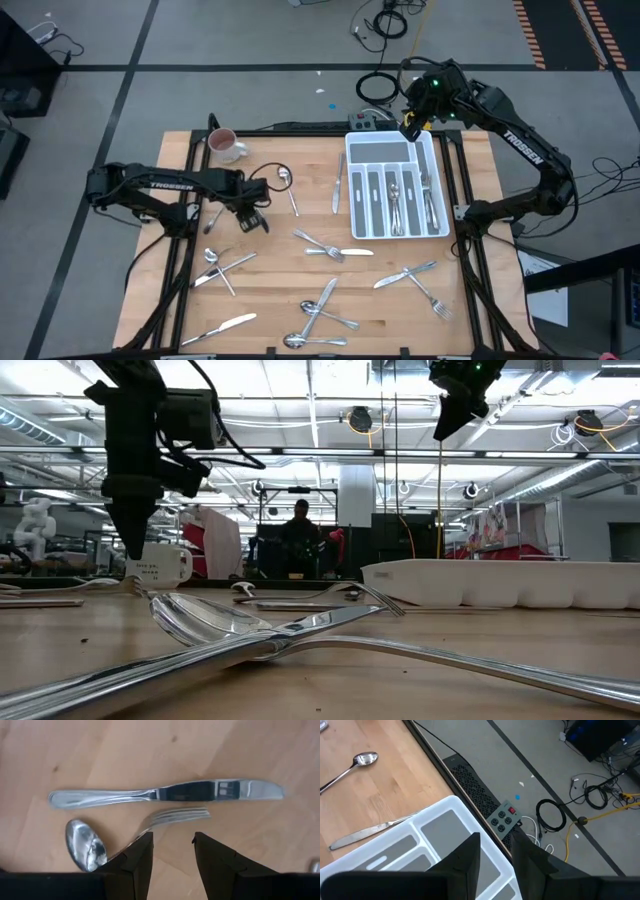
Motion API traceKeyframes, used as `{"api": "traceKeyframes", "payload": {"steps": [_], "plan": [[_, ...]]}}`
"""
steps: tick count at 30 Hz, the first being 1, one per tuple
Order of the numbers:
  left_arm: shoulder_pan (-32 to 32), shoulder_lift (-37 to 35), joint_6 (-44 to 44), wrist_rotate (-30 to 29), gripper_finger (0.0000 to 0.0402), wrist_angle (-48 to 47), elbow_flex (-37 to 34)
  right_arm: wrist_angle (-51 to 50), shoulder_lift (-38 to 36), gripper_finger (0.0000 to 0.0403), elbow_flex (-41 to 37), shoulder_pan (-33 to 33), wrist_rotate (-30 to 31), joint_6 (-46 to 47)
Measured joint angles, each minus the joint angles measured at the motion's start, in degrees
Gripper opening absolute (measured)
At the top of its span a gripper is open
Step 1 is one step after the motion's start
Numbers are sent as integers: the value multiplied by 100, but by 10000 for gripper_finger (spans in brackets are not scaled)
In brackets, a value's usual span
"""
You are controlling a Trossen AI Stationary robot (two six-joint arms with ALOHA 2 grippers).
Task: Sort silverware
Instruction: Put the fork in the right section of the silverware tray
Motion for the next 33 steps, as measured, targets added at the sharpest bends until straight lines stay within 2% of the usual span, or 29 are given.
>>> {"api": "traceKeyframes", "payload": {"steps": [4, 9, 27, 33], "plan": [[-18, 0, 497, 24, 150, -2, -96, 0, 0, 100, 0, 0, 1, 28], [-18, 0, 710, 220, 150, 129, -195, 0, 0, 100, 0, 0, 1, 162], [-90, 0, 716, 181, 150, 144, -176, 47, 0, 100, 0, 0, 2, 169], [-93, 0, 781, -12, 150, 673, 12, 218, 2, 100, 0, 0, 1, 167]]}}
